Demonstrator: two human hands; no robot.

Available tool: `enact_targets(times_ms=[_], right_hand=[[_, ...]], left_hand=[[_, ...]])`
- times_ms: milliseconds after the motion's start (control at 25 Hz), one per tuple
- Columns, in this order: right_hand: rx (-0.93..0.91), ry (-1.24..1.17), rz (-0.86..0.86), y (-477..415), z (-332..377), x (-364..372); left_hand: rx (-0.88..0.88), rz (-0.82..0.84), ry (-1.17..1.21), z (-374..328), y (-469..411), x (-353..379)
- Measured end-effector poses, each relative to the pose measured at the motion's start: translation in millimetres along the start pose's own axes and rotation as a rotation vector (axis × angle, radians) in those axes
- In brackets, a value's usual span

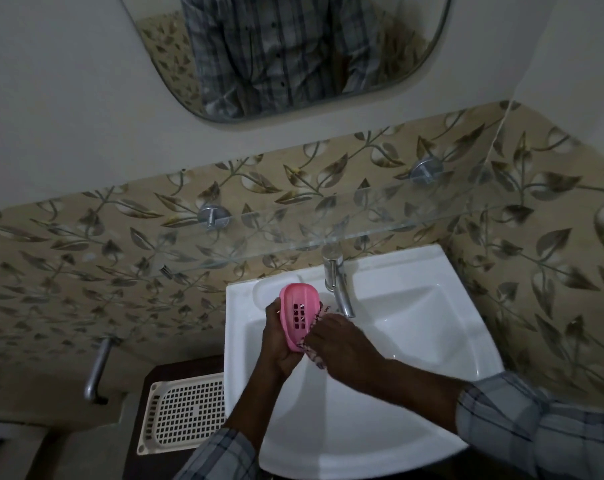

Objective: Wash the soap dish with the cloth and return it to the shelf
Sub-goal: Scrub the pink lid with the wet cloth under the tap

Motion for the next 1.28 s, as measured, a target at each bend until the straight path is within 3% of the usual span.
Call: enact_targets(times_ms=[80,120,280,400,480,680,960,1080,1240,1280], right_hand=[[0.327,-0.202,-0.107,-11,7,-6],[0.398,-0.207,-0.081,-14,13,-2],[0.125,0.082,-0.165,0,18,0],[0.083,0.029,-0.301,7,6,-6],[-0.1,0.142,-0.368,9,8,-14],[-0.54,0.343,-0.12,22,-7,-16],[-0.738,0.433,0.077,13,-7,-21],[-0.663,0.441,0.052,11,-12,-14],[-0.152,0.14,-0.201,16,11,18],[-0.121,0.072,-0.241,18,21,22]], left_hand=[[0.059,-0.016,0.079,7,0,2],[0.068,-0.032,0.125,11,4,1],[0.075,-0.025,0.154,11,8,5],[0.081,0.009,0.158,6,11,16],[0.051,0.082,0.244,2,13,15],[-0.215,0.288,0.253,-10,19,14],[-0.342,0.392,0.036,-7,34,-1],[-0.271,0.348,0.061,-6,34,0],[-0.1,0.224,0.197,14,21,2],[-0.078,0.183,0.226,15,20,0]])
Point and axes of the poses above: each hand's wrist, its own y-axis away from the middle knuckle, its own x-axis out of the palm, z = x × y, the point moved 7 cm from there along -y, towards the middle knuckle, and after that the axes turned 1 degree about -x, right-handed, at the moved point
